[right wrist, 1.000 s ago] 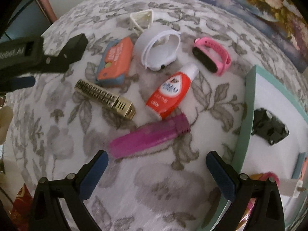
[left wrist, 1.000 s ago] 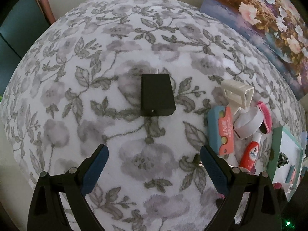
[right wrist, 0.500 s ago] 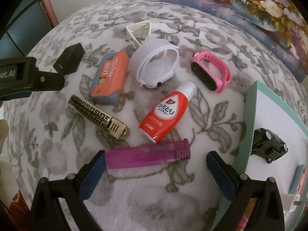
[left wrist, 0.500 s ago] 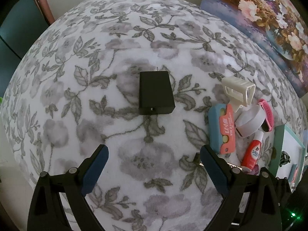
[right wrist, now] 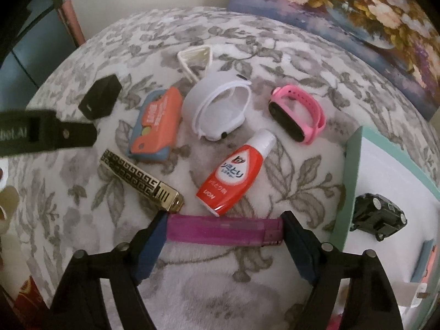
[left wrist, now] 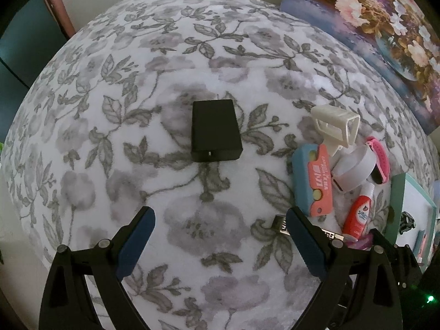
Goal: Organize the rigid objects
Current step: 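Lower the right gripper onto the pink lighter and close on it, then grasp the gold patterned bar with the left gripper while the right holds the lighter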
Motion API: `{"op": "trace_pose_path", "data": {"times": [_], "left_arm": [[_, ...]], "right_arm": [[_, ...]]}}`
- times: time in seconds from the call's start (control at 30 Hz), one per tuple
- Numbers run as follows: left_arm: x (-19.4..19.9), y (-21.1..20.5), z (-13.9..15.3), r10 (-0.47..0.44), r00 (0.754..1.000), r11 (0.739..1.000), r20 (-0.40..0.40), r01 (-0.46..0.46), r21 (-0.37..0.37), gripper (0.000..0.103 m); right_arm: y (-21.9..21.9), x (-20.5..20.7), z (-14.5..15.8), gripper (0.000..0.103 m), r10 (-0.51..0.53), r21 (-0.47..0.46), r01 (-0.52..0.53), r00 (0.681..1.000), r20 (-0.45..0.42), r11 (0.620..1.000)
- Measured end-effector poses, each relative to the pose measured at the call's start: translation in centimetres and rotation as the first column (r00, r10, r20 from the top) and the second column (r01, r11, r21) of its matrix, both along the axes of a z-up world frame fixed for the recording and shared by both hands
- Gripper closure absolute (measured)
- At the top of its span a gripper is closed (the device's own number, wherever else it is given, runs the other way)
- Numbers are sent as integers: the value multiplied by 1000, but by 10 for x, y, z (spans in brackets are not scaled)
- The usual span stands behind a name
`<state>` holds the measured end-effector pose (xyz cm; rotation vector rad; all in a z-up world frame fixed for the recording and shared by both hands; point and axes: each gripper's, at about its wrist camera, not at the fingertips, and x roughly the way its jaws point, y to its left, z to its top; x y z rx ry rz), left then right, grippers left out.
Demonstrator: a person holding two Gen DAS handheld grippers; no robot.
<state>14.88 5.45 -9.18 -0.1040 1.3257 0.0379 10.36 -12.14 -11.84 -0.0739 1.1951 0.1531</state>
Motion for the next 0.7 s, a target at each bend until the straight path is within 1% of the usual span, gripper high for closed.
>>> {"op": "trace_pose_path", "data": {"times": [0.03, 0.17, 0.3, 0.37, 0.57, 0.7], "left_arm": [[0, -1, 0, -2, 1000, 1000, -1, 2, -2, 7], [1, -3, 0, -4, 1000, 1000, -3, 4, -1, 7], [-1, -5, 2, -8, 1000, 1000, 4, 8, 3, 7], [-2, -7, 2, -10, 1000, 1000, 3, 10, -10, 7], [-3, -13, 2, -27, 1000, 999, -4, 26, -32, 7], [-2, -26, 2, -54, 999, 997, 0, 54, -56, 7]], "right_arm": [[-1, 0, 0, 20, 0, 7, 0, 1000, 1, 1000], [2, -1, 0, 20, 20, -17, -20, 1000, 5, 1000], [0, -3, 2, 20, 21, 3, -21, 1000, 6, 1000], [1, -9, 3, 20, 20, 13, -21, 1000, 7, 1000], [-1, -24, 29, 20, 12, 36, -13, 999, 49, 999], [-14, -35, 47, 20, -27, 44, 23, 996, 81, 999]]}}
